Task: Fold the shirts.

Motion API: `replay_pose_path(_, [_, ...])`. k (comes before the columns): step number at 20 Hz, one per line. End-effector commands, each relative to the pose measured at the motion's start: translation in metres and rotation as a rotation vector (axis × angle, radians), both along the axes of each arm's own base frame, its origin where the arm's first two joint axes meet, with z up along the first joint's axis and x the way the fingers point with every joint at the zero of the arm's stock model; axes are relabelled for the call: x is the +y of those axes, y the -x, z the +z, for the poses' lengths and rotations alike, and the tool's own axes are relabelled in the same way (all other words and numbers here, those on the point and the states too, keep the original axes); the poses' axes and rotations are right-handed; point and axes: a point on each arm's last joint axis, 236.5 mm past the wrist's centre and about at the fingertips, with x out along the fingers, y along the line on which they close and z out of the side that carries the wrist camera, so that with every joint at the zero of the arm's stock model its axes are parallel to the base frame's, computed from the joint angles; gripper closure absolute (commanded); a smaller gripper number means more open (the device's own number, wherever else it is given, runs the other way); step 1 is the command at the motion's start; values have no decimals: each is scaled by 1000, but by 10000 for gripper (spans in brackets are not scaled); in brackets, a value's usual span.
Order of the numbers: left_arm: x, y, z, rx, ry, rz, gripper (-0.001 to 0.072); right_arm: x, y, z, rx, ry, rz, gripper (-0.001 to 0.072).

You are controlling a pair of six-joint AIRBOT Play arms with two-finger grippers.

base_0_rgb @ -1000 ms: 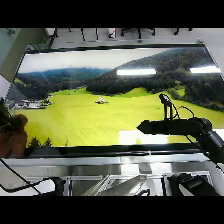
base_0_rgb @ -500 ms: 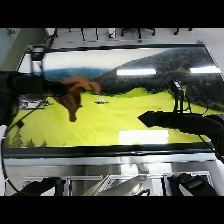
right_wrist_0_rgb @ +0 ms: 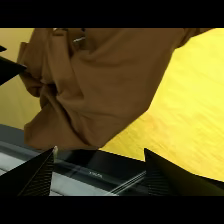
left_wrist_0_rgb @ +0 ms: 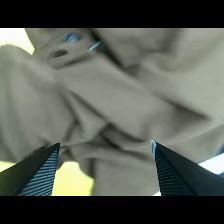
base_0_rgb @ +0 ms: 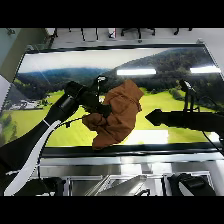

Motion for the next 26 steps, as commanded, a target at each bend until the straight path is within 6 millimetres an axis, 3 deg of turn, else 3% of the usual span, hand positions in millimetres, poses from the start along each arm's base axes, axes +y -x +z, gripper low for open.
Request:
replay_pose_path(1, [51, 7, -2, 112, -74, 70, 62, -36, 5, -12, 72, 33, -57, 91])
replay_pose_path(3, [86, 14, 4, 160, -37, 166, 63, -46, 5, -24, 106, 33, -92, 92])
replay_pose_path(4, [92, 23, 0, 195, 20, 198, 63, -46, 7, -34, 124, 33, -87, 92])
replay_pose_path(7, [93, 53, -41, 239, 184, 284, 63, -19, 8, -72, 190, -68, -56, 92])
replay_pose_path(9, [88, 56, -75, 217, 250, 367, 63, 9, 9, -97, 226, -106, -9, 93])
replay_pose_path(11, [77, 51, -99, 201, 307, 414, 63, 44, 15, -120, 261, -97, 64, 92])
replay_pose_path(14, [62, 38, -116, 189, 311, 419, 63, 97, 25, -154, 288, -84, 135, 93])
replay_pose_path(16, [55, 22, -116, 174, 316, 412, 63, 117, 27, -173, 326, -85, 139, 93])
replay_pose_path(18, [50, 7, -114, 162, 320, 405, 64, 131, 21, -180, 344, -82, 156, 94])
replay_pose_path(19, [48, 3, -114, 163, 320, 403, 65, 136, 14, -181, 341, -80, 159, 152])
replay_pose_path(20, [46, 1, -115, 174, 317, 399, 108, 140, 8, -183, 340, -79, 160, 295])
replay_pose_path(21, [45, 2, -117, 191, 312, 393, 373, 144, 4, -185, 345, -79, 162, 411])
replay_pose_path(22, [45, 2, -119, 202, 308, 391, 698, 146, 2, -185, 350, -79, 170, 573])
replay_pose_path(23, [45, 1, -119, 200, 308, 385, 692, 148, 0, -182, 335, -79, 194, 692])
replay_pose_path(25, [52, -6, -108, 171, 323, 401, 693, 146, -4, -161, 301, -91, 240, 691])
replay_pose_path(26, [58, -15, -92, 129, 346, 414, 693, 140, -11, -140, 270, -114, 251, 691])
